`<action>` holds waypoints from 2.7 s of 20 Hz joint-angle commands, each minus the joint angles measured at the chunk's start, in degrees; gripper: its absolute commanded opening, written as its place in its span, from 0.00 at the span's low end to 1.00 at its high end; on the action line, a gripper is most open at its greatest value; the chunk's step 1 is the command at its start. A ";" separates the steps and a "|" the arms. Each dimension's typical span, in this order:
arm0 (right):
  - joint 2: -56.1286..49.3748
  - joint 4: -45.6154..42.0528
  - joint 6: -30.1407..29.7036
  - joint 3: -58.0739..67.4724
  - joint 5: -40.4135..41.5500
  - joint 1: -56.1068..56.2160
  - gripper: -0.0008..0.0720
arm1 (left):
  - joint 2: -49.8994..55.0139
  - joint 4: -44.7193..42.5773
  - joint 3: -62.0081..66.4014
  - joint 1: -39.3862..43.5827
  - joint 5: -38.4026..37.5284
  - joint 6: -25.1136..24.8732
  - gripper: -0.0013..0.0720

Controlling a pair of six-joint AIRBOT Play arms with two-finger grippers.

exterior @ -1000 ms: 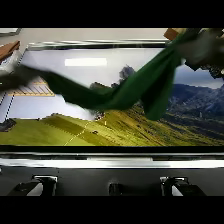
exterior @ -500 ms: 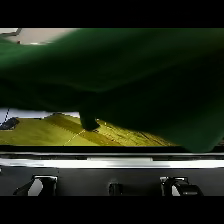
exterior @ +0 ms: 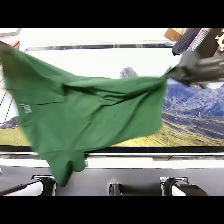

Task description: Fold the clothes and pants, and hang the long-sleeved shirts on hangers.

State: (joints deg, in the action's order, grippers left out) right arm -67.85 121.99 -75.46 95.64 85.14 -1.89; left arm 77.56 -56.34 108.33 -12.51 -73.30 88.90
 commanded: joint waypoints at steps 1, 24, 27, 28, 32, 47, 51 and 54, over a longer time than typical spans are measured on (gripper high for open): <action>-13.70 -3.37 -2.69 -8.13 -7.67 0.02 0.05 | 17.88 -8.50 -0.85 10.95 6.29 -0.26 0.04; -12.94 4.42 -30.53 -33.33 -7.63 -21.49 0.60 | 16.31 -5.18 -4.66 1.90 -7.28 -3.69 0.77; -12.50 13.03 -34.60 -46.53 -12.37 -20.33 0.60 | 3.87 -5.18 -21.24 0.15 -5.64 -3.65 0.77; -12.50 14.93 -36.15 -49.18 -15.15 -19.23 0.60 | -0.83 -5.18 -27.17 -0.44 -4.66 -3.43 0.77; -12.52 15.02 -36.26 -52.15 -24.87 -13.42 0.60 | -17.86 -5.16 -44.57 -3.96 -3.69 -1.09 0.76; -12.79 11.45 -28.61 -52.06 -26.53 -9.70 0.05 | -27.67 -0.83 -72.08 -18.10 -0.35 -2.10 0.77; -5.81 11.43 -26.64 -52.06 -22.21 -9.68 0.05 | -18.16 7.13 -75.67 -16.35 8.50 -9.97 0.77; -1.20 11.30 -25.55 -52.06 -19.98 -9.70 0.05 | -10.95 10.71 -75.58 -13.51 12.85 -14.27 0.76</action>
State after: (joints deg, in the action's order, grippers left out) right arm -73.14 132.77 -102.32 43.51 62.00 -11.62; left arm 60.53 -50.35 33.82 -27.90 -65.76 79.66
